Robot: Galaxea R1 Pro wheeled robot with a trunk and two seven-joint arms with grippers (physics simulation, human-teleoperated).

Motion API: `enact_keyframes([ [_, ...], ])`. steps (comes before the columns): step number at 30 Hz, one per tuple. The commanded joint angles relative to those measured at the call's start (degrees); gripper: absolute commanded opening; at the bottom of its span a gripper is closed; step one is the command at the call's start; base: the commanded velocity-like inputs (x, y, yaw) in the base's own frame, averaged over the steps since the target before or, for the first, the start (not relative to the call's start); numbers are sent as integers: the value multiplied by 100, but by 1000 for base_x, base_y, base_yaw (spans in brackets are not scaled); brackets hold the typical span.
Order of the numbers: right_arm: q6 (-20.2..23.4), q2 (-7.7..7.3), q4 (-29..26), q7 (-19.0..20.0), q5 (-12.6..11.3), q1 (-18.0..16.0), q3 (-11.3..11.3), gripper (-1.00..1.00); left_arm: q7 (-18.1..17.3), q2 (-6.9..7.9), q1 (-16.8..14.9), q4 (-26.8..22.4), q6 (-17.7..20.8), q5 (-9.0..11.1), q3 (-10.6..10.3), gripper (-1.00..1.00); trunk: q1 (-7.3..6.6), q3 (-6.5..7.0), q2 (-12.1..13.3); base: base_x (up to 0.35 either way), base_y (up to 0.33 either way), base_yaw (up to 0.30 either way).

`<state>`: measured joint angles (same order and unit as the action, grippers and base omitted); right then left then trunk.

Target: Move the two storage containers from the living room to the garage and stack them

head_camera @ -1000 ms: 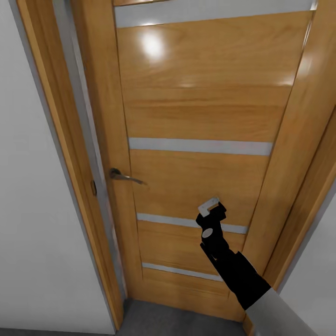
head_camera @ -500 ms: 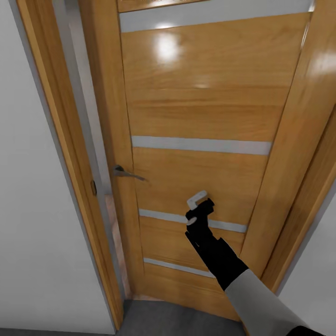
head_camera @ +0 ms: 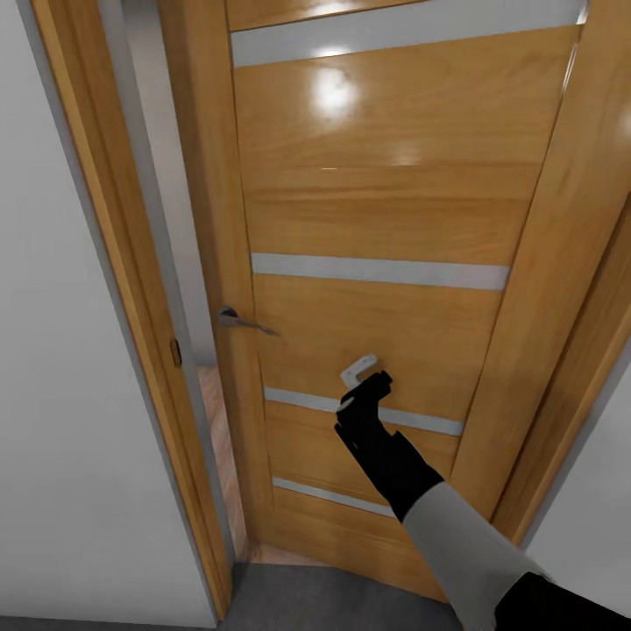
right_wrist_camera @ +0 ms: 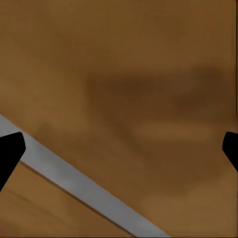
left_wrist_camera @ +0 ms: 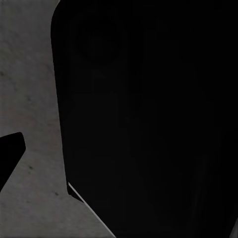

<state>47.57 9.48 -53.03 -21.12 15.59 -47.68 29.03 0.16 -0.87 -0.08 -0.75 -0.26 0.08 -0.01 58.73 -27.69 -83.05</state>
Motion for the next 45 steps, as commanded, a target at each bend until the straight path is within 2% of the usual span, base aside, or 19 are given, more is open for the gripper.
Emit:
enact_keyframes([
  [1,50,-3,2,-22,-5,-11,15,100,2,0,-1,-4,-2,1,2,100,0,-6,-3,0,0,0],
  [11,112,-24,12,-233,-12,-31,15,100,2,0,-1,-4,-3,1,5,100,0,-6,-3,0,0,0],
  [45,-32,-29,-67,-193,-12,-31,5,100,-7,-47,-1,2,-9,36,41,100,0,-6,-3,0,0,0],
])
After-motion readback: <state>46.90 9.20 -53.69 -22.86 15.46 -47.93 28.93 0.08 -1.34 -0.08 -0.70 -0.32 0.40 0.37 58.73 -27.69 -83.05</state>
